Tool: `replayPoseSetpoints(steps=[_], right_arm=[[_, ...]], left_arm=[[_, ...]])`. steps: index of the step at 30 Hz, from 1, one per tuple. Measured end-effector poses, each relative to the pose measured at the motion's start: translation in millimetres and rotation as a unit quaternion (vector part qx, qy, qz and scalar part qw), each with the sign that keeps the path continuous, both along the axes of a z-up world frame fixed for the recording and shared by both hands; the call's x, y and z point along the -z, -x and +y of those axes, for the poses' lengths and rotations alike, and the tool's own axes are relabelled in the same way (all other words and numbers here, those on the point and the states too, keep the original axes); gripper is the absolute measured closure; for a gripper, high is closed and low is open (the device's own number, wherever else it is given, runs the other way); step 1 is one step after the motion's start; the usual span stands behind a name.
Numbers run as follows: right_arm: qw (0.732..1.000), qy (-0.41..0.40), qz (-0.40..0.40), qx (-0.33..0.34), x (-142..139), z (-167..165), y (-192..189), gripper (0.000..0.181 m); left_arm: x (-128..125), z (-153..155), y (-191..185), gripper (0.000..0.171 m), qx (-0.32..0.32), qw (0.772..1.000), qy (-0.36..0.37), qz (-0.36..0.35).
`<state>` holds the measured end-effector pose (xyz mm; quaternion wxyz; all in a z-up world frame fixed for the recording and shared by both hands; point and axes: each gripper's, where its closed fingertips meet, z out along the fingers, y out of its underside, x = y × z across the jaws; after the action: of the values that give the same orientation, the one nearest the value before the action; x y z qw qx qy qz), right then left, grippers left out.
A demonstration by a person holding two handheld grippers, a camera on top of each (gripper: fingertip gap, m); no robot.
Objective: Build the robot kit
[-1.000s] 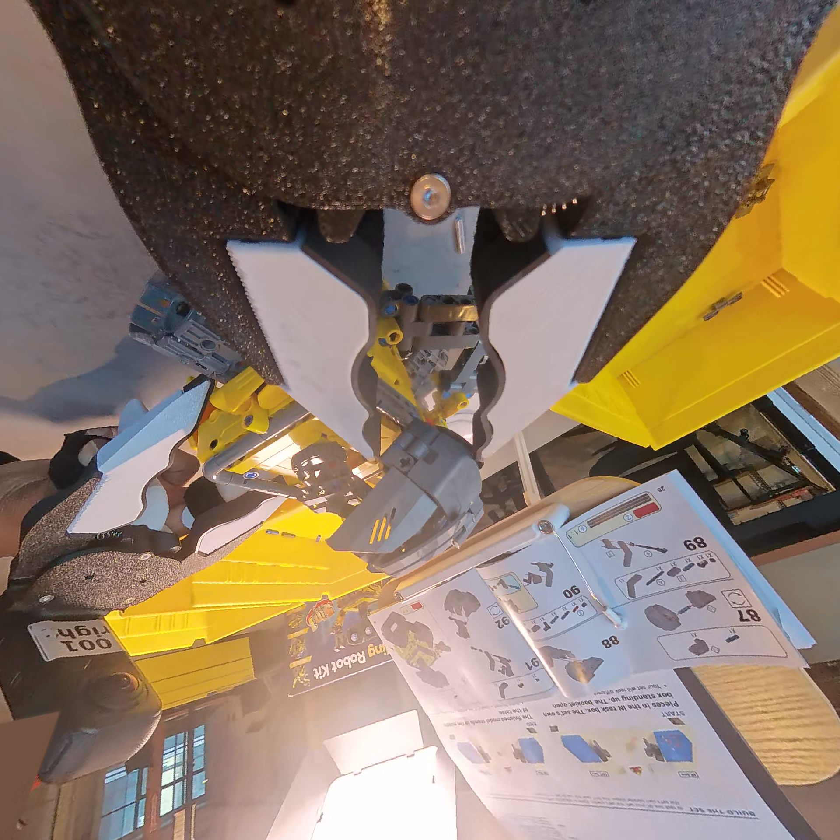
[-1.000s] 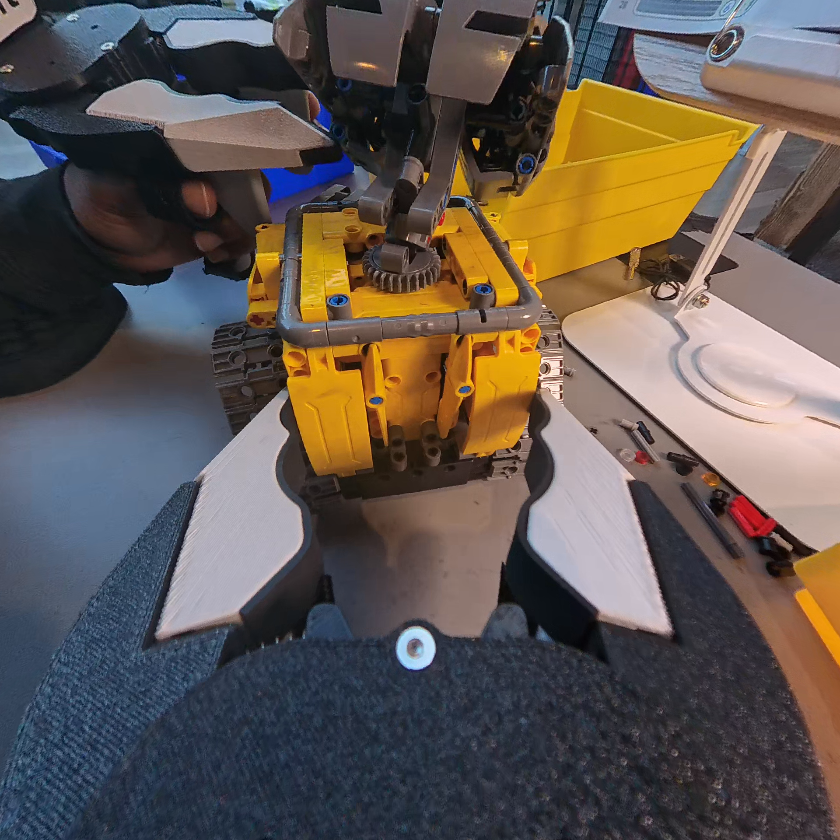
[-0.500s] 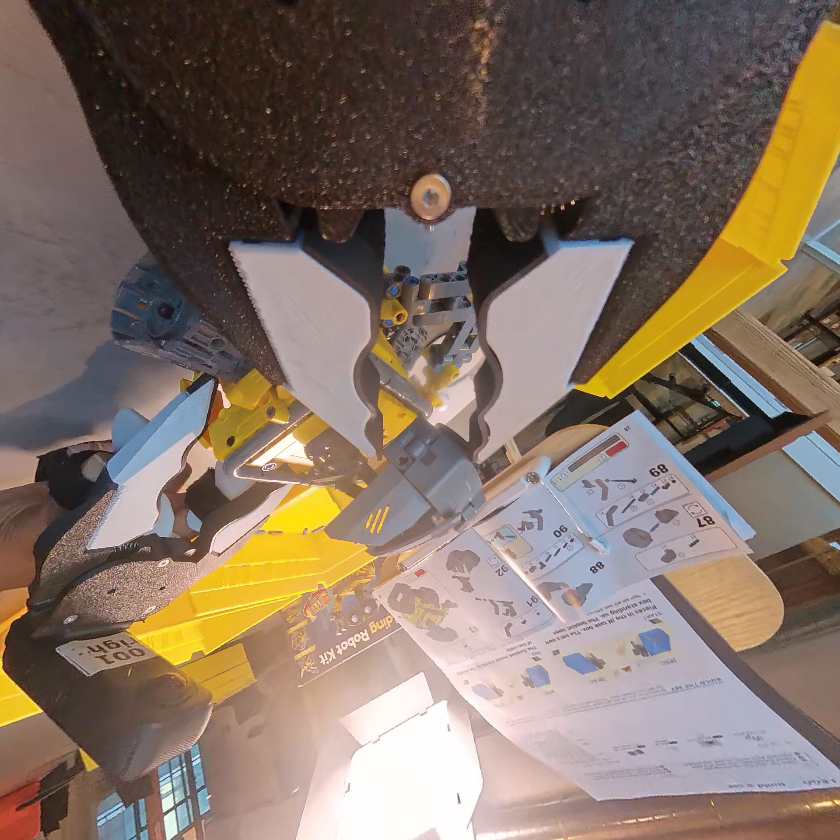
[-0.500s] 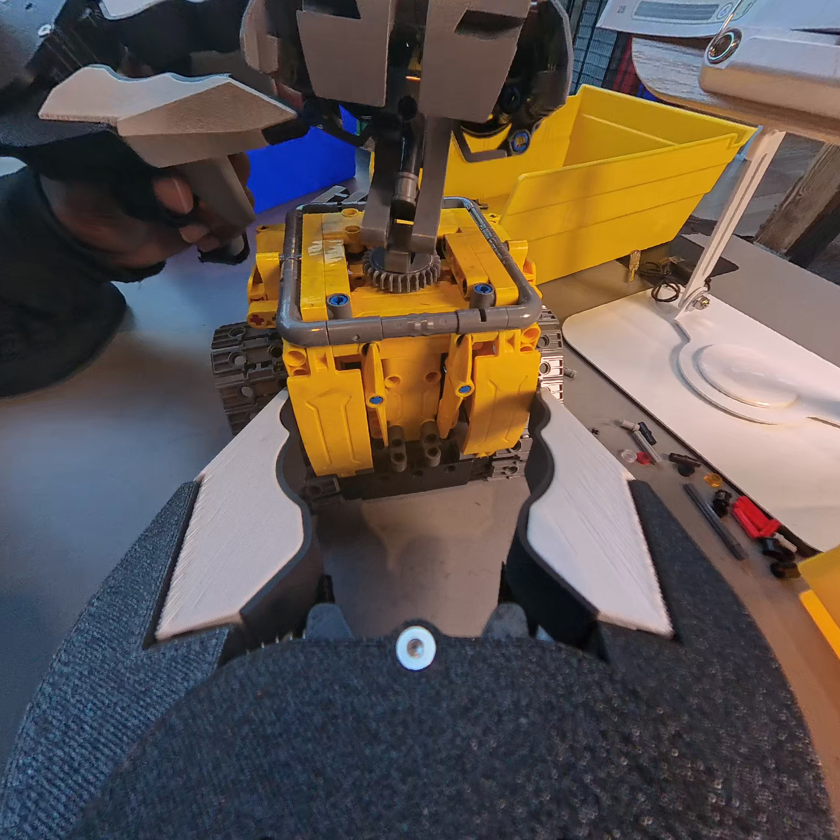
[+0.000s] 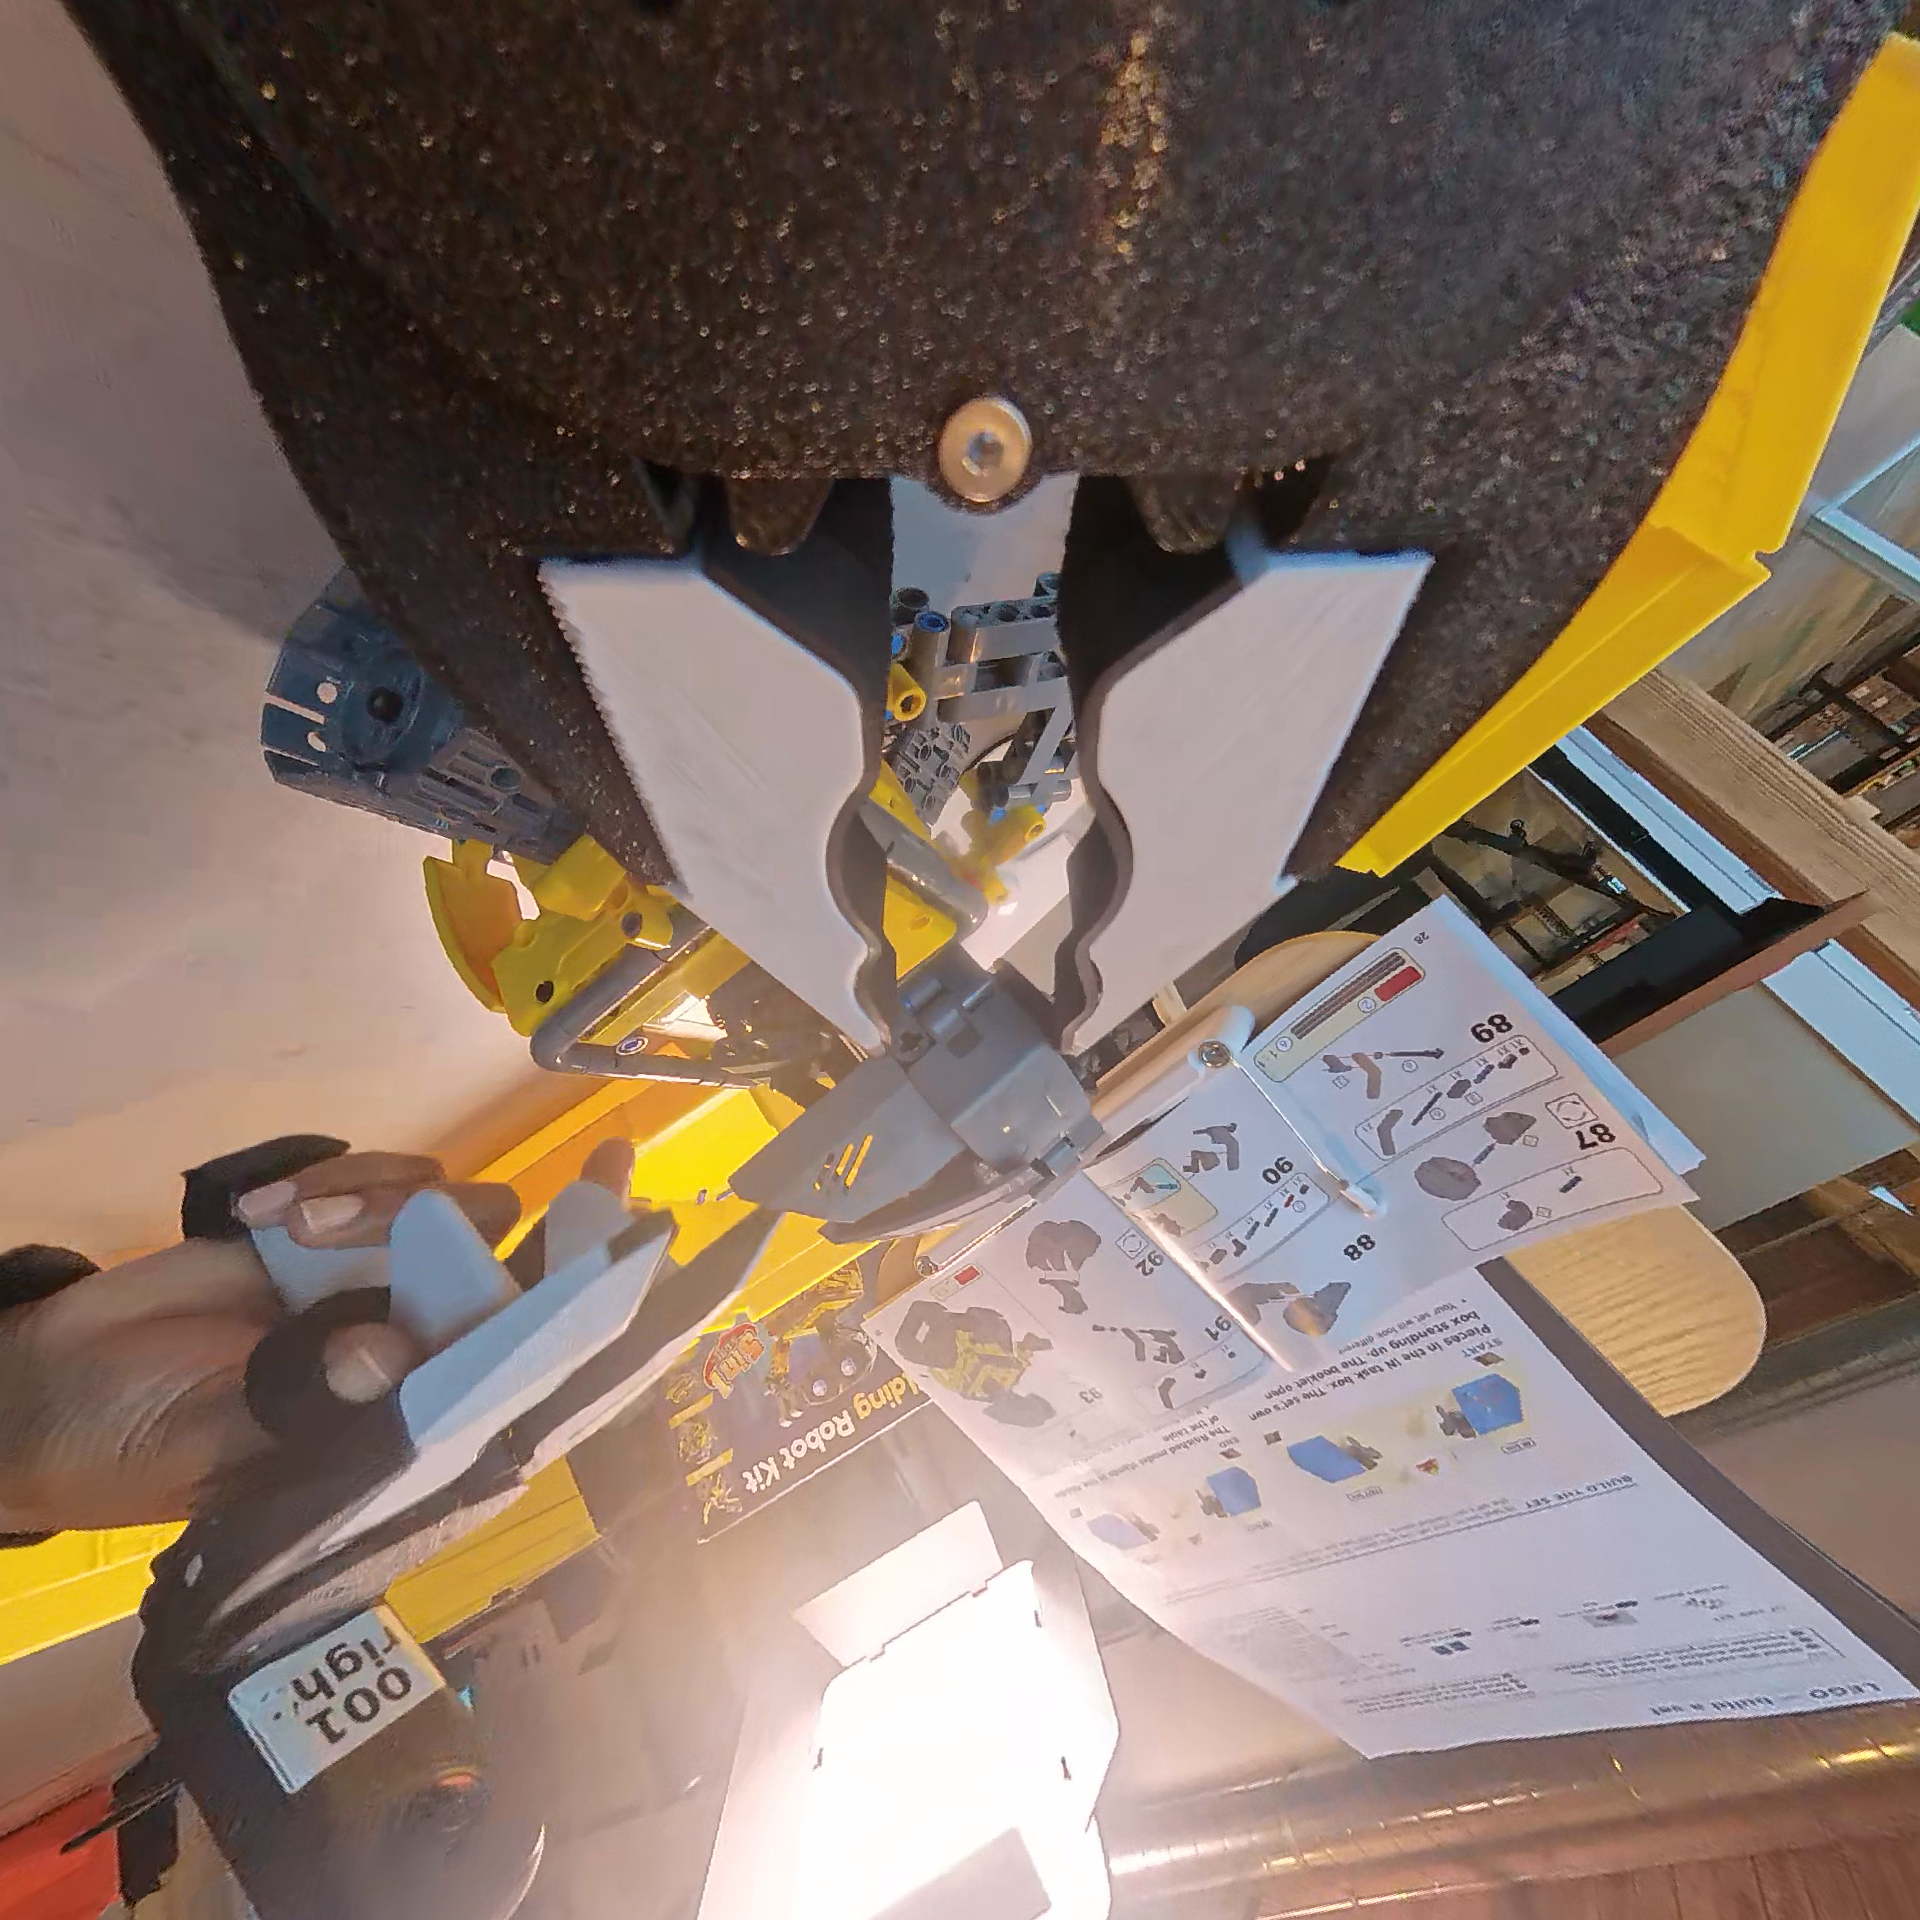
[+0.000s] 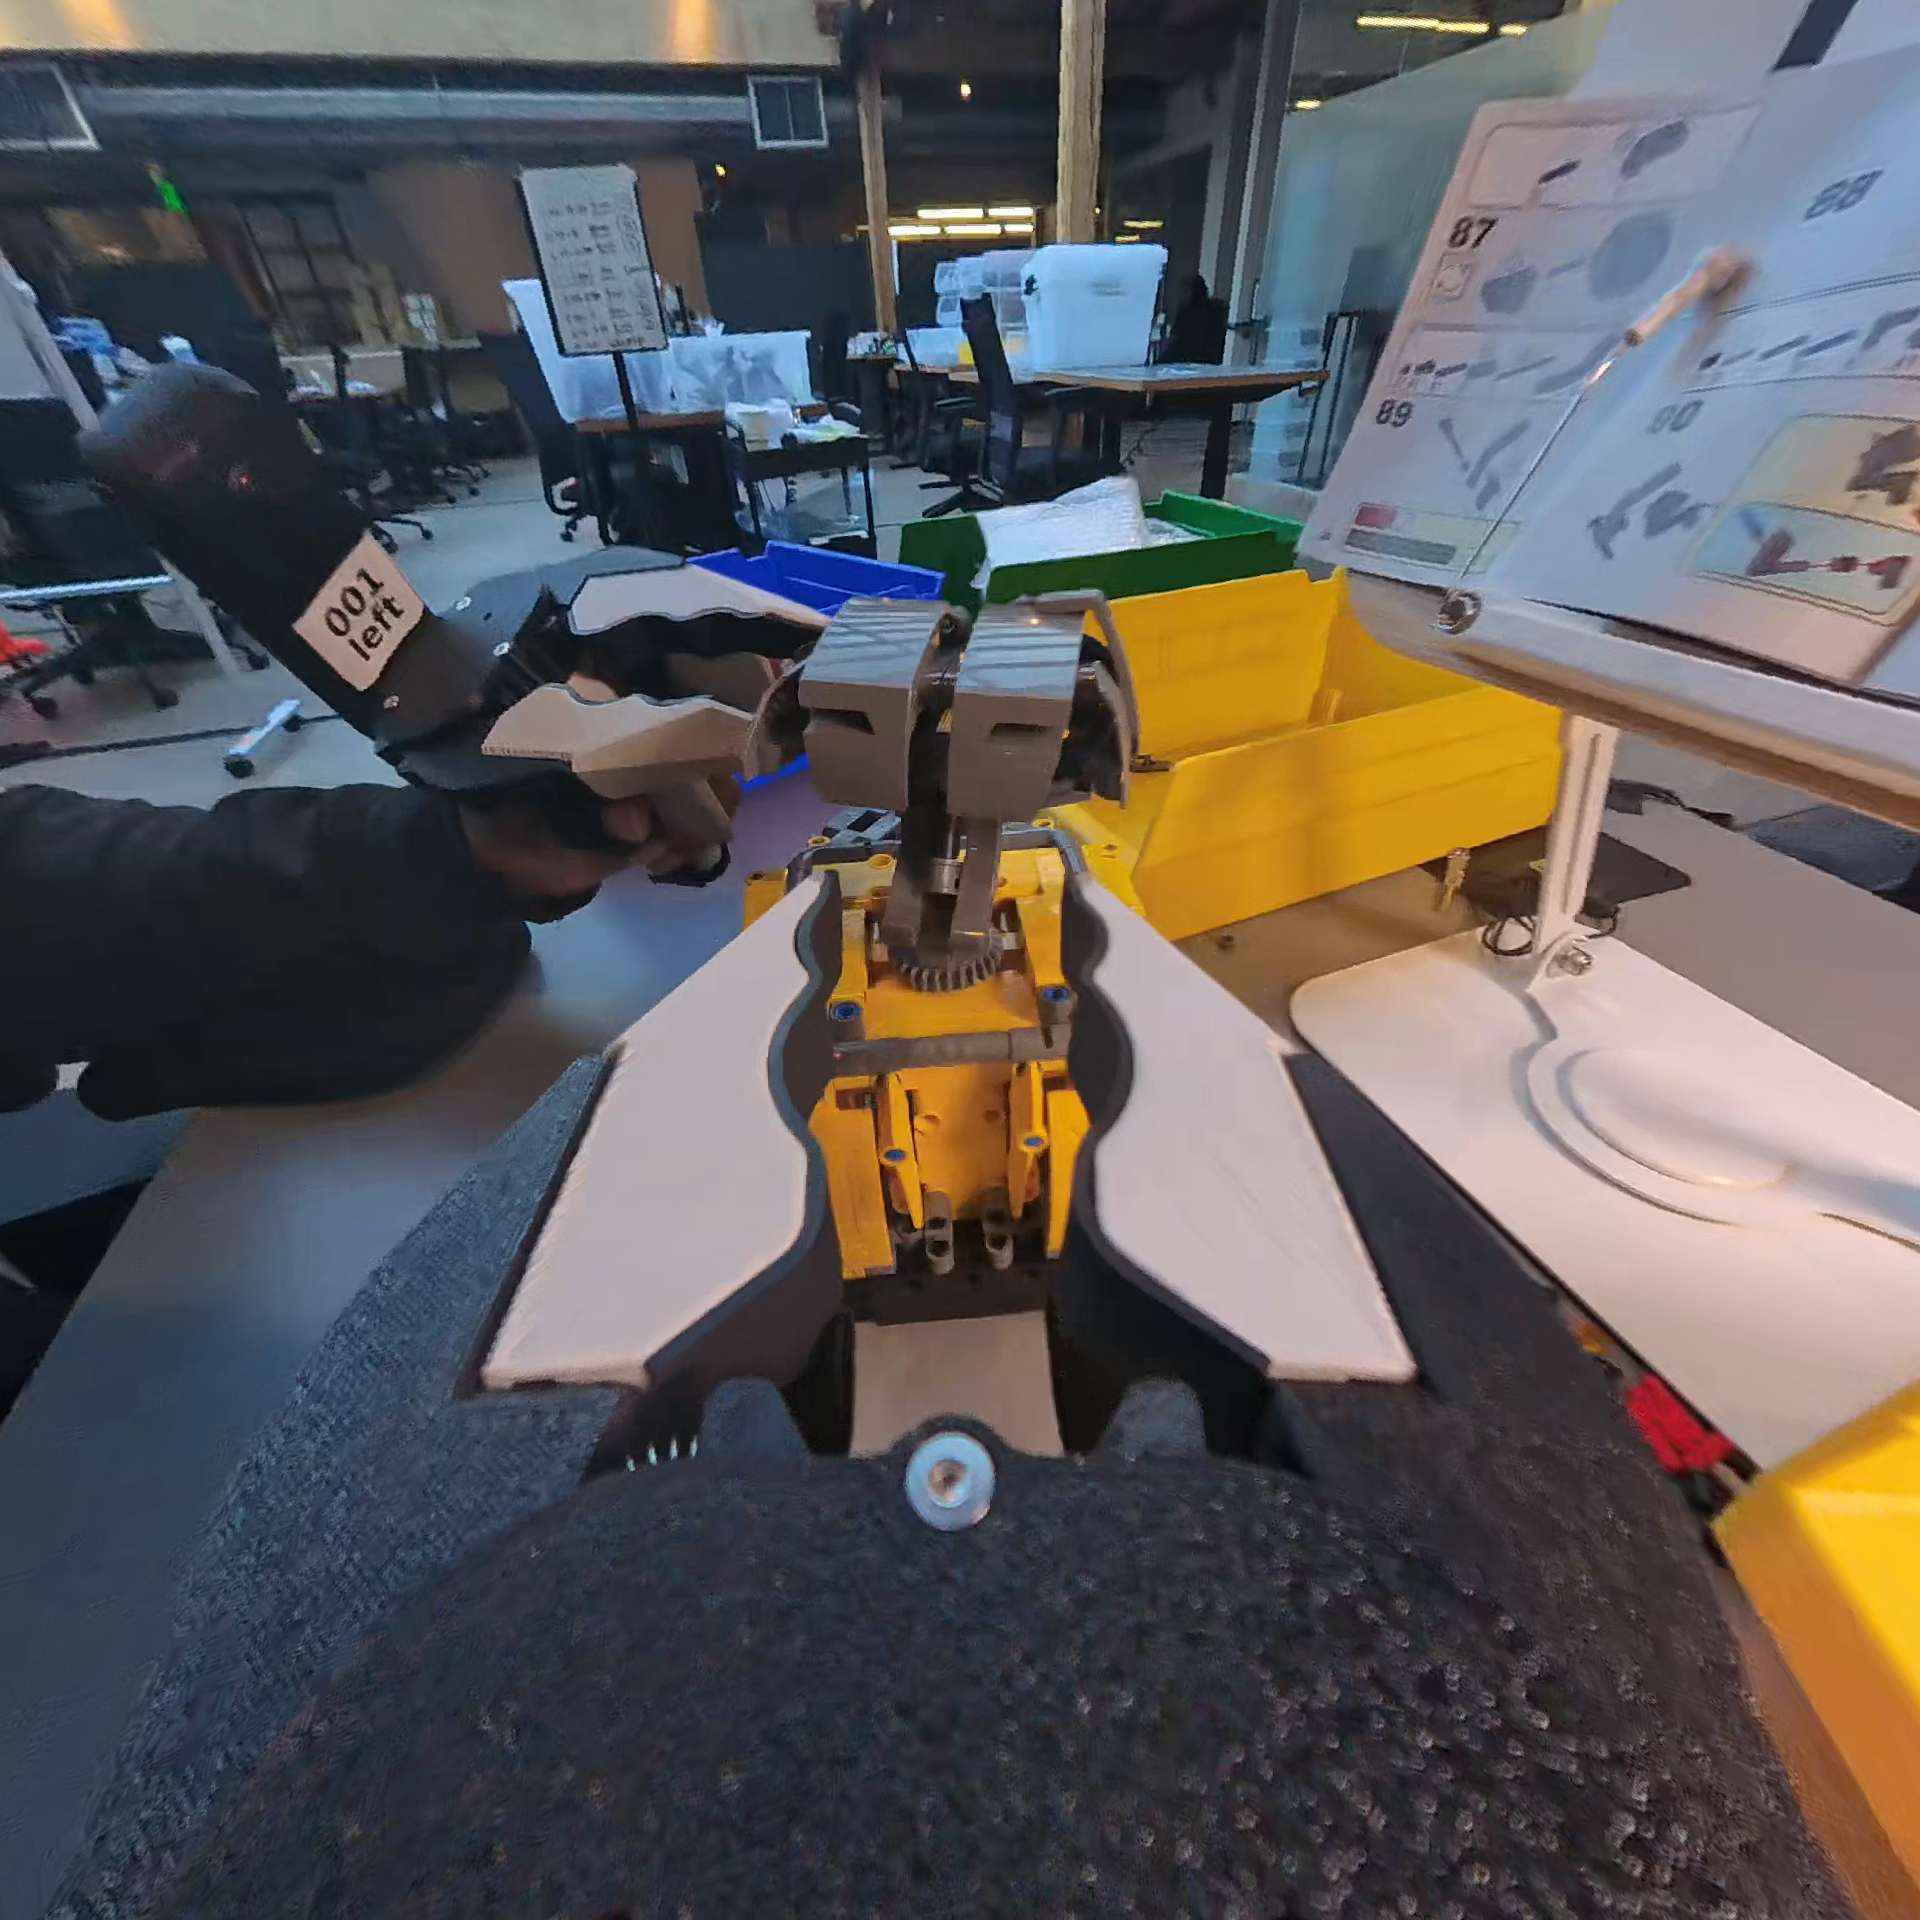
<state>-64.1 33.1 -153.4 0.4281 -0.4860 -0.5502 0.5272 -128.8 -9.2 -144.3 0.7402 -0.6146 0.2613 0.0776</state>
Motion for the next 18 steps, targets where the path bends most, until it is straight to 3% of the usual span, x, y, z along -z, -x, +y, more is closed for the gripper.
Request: replayPoseSetpoints(steps=[2, 7, 11, 15, 18], right_arm=[[1.0, -0.015, -0.017, 0.014, 11, -5, 14, 0.144], [1.0, 0.005, -0.003, 0.027, 7, -6, 31, 0.162], [1.0, 0.018, 0.011, 0.003, 8, -6, 34, 0.174], [0.991, 0.122, 0.005, -0.052, 8, -5, 34, 0.175], [0.966, 0.237, -0.017, -0.103, 10, -5, 35, 0.175]], left_arm=[[0, 0, 0, 0.143, -0.002, 1.0, 0.0, 0.002], [-1, -1, -2, 0.145, 0.0, 1.0, -0.002, 0.002], [-1, -1, -1, 0.148, -0.001, 1.0, -0.002, 0.001], [-1, 0, -1, 0.148, -0.001, 1.0, -0.002, 0.0], [-1, 0, 0, 0.148, -0.002, 1.0, -0.001, -0.004]])
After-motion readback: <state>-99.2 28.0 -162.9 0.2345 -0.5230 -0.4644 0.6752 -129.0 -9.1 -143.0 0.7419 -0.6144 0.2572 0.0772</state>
